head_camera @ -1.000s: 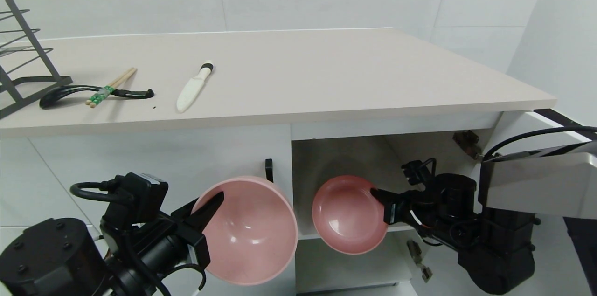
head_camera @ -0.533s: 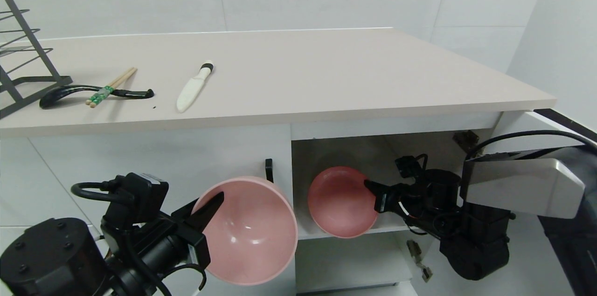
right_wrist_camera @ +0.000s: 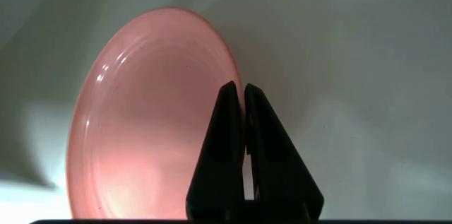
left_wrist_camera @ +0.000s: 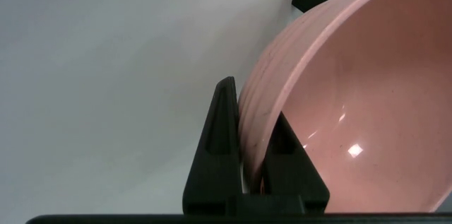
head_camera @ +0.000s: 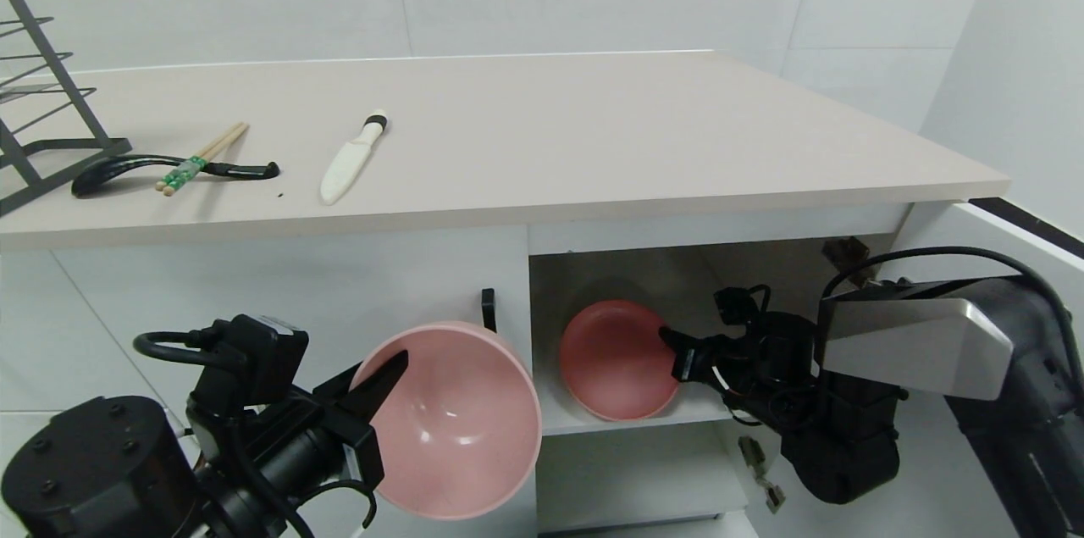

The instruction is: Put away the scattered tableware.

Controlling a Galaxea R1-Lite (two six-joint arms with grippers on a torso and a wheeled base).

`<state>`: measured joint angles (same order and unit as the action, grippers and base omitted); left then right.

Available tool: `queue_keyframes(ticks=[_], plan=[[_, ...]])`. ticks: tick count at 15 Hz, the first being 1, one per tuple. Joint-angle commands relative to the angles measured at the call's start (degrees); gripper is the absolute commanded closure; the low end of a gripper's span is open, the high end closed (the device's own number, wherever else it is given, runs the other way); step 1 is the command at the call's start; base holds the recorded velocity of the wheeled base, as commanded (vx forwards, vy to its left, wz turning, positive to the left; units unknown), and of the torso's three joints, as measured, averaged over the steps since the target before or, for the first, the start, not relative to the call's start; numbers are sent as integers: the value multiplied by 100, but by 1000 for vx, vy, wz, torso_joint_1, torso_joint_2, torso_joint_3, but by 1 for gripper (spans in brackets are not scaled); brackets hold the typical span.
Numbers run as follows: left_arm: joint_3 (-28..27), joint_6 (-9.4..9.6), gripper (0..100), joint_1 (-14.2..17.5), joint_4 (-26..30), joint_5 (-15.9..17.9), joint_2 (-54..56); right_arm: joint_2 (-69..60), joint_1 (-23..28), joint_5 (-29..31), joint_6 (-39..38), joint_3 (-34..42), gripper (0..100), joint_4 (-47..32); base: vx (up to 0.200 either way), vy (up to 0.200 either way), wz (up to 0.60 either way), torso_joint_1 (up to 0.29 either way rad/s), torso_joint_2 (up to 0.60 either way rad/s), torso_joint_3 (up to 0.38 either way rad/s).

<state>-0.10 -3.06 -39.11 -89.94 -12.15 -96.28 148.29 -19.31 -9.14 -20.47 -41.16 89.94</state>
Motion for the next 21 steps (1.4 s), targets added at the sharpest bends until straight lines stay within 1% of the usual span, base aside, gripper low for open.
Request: queue_keyframes(ticks=[1,6,9,12,16,17,18,21], plan=[[1,-2,100,0,-6,3,-49,183,-29,141,-107,-200,100,6,0,0,0,0,0,0],[1,-2,100,0,-6,-6,-57,271,-38,158,-212,-261,100,6,0,0,0,0,0,0],[1,-10,100,0,-6,-6,-110,297,-55,176,-414,-384,100,6,0,0,0,0,0,0],[1,-54,100,-18,-6,-6,-145,420,-55,352,-414,-525,100,6,0,0,0,0,0,0],[1,-54,100,-27,-6,-6,-154,456,-117,413,-511,-551,100,6,0,0,0,0,0,0],[1,-54,100,-27,-6,-6,-172,464,-117,536,-564,-657,100,6,0,0,0,0,0,0],[1,-54,100,-27,-6,-6,-180,482,-117,589,-564,-692,0,6,0,0,0,0,0,0],[1,-116,100,-44,-6,-6,-198,543,-108,615,-502,-692,0,6,0,0,0,0,0,0]])
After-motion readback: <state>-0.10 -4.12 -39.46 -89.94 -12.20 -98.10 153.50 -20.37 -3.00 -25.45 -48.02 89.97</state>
